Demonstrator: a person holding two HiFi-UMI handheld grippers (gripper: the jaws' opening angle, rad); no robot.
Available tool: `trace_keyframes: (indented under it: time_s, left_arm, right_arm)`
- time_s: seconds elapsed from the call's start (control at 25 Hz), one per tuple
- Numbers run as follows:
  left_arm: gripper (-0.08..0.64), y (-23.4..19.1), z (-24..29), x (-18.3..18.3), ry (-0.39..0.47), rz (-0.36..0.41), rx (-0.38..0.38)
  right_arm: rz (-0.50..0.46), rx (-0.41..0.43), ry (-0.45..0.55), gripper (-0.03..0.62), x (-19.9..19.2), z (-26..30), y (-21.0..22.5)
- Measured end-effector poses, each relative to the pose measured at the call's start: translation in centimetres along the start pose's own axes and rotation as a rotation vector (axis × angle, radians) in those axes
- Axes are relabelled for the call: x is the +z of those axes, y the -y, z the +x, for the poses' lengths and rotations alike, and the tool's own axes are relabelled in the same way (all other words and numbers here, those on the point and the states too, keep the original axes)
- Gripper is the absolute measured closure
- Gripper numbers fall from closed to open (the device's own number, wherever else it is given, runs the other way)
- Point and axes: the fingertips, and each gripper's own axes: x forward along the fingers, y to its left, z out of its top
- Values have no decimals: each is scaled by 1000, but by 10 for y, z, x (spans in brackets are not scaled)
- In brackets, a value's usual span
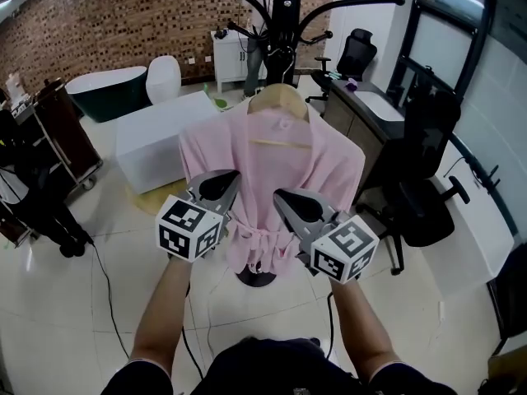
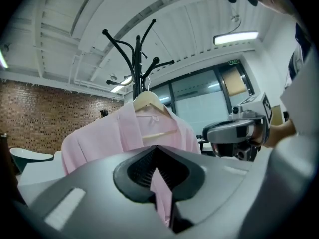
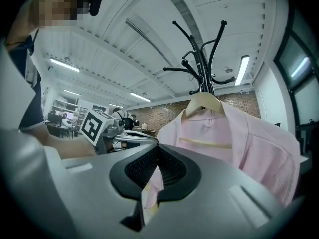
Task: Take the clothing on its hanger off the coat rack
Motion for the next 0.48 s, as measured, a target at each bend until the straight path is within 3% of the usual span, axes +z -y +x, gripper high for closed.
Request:
trace_keyframes:
  time_s: [0.2,0.48]
  left_arm:
    - [548,-28,17,17,-7,91,8]
    - [423,-64,35,53,-14,242,72]
  right_arm:
    - [-9,-27,-2,591,2,1,0]
    - [-11,-55,-9,591,2,0,3]
